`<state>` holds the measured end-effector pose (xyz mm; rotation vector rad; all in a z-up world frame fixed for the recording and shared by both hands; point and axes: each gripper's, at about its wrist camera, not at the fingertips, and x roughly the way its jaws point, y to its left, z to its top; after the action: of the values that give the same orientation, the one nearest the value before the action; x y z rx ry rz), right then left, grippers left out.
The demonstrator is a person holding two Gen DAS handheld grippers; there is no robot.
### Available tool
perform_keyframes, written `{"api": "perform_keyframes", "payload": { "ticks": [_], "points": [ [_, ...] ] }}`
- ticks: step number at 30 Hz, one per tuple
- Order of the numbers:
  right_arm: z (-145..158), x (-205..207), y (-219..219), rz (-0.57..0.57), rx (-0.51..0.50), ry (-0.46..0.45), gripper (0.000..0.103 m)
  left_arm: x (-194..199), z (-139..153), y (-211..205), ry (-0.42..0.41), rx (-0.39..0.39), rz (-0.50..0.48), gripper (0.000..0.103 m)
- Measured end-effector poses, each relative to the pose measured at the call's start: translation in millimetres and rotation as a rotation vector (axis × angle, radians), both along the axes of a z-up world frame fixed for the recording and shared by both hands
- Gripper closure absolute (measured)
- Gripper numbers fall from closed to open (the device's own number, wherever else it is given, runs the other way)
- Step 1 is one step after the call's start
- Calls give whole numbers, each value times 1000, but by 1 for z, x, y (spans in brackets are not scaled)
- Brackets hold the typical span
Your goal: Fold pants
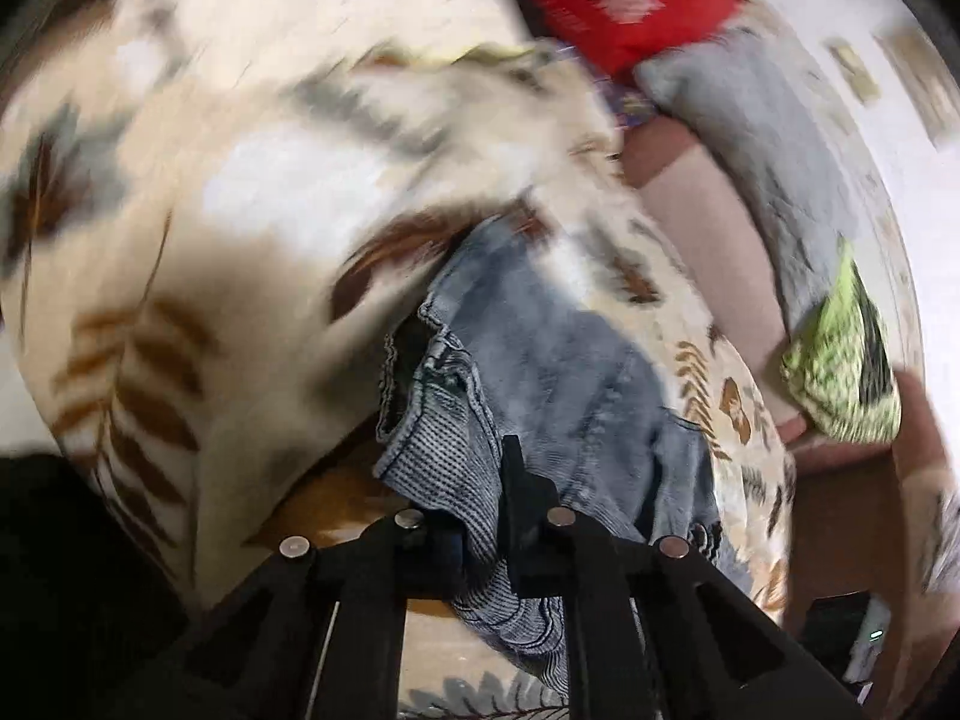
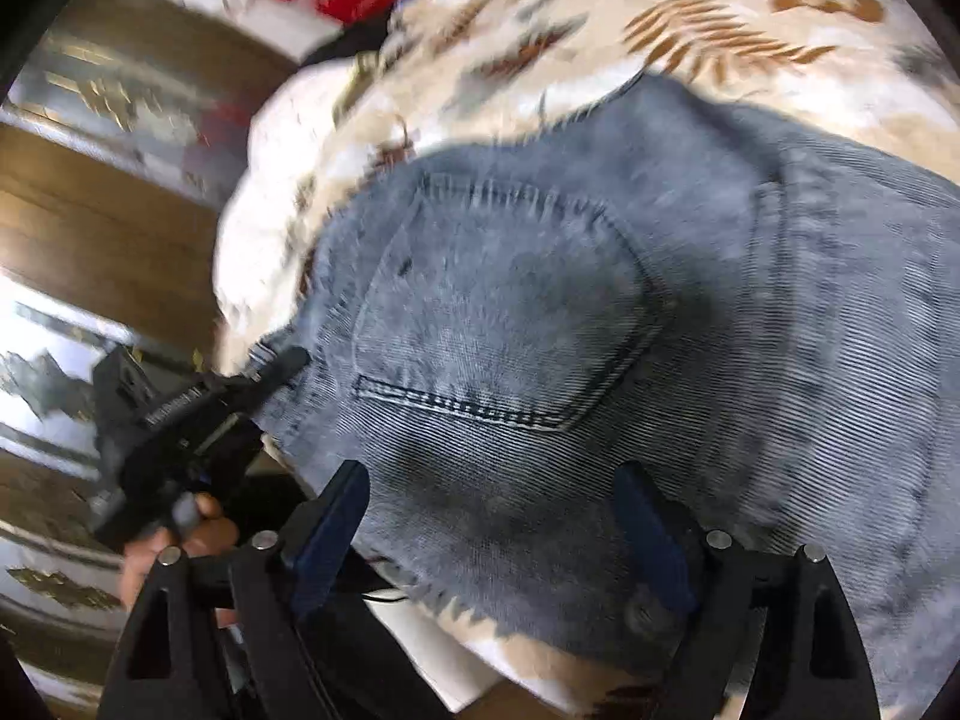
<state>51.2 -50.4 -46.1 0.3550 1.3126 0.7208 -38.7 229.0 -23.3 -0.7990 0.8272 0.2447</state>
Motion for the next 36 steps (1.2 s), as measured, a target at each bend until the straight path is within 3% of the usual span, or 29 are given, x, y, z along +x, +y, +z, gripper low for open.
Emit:
{"api": "perform_keyframes", "payload": {
  "ticks": [5,8,12,15,17,19,21,22,23,24,25,27,29,31,33,36],
  "points": [
    [28,-14,-80,-170,76,-106,17,19,65,-71,-132,263,-165,94],
    [39,-23,-148,-334,91,-162,17,28,94,-132,-209,402,-292,94],
    [34,-38,-222,-510,134,-166,17,32,108,-217,-273,511,-487,94],
    [27,-50,-267,-615,170,-153,17,30,95,-285,-283,551,-651,94],
    [24,-58,-289,-662,188,-141,17,31,71,-325,-242,556,-765,94],
    [20,-60,-302,-679,187,-127,17,40,29,-362,-123,580,-917,89],
    [14,-61,-305,-696,180,-106,17,47,-12,-374,34,545,-1009,86],
    [13,-61,-309,-697,178,-100,17,44,-14,-371,24,538,-1013,86],
    [12,-63,-312,-700,174,-100,17,37,-2,-364,-28,512,-1011,77],
    [11,-64,-312,-706,166,-108,17,34,10,-356,-46,458,-1029,59],
    [12,-64,-313,-710,161,-114,17,30,19,-348,-63,420,-1035,51],
    [14,-64,-312,-712,165,-120,17,15,55,-312,-177,366,-959,23],
    [22,-66,-309,-686,183,-132,17,4,79,-277,-259,370,-845,18],
    [29,-66,-295,-644,222,-147,17,3,90,-237,-277,391,-717,16],
    [37,-67,-279,-585,281,-148,17,11,83,-207,-221,427,-614,16],
    [32,-65,-252,-497,426,-62,17,30,56,-173,-79,368,-521,16]
  ]
}}
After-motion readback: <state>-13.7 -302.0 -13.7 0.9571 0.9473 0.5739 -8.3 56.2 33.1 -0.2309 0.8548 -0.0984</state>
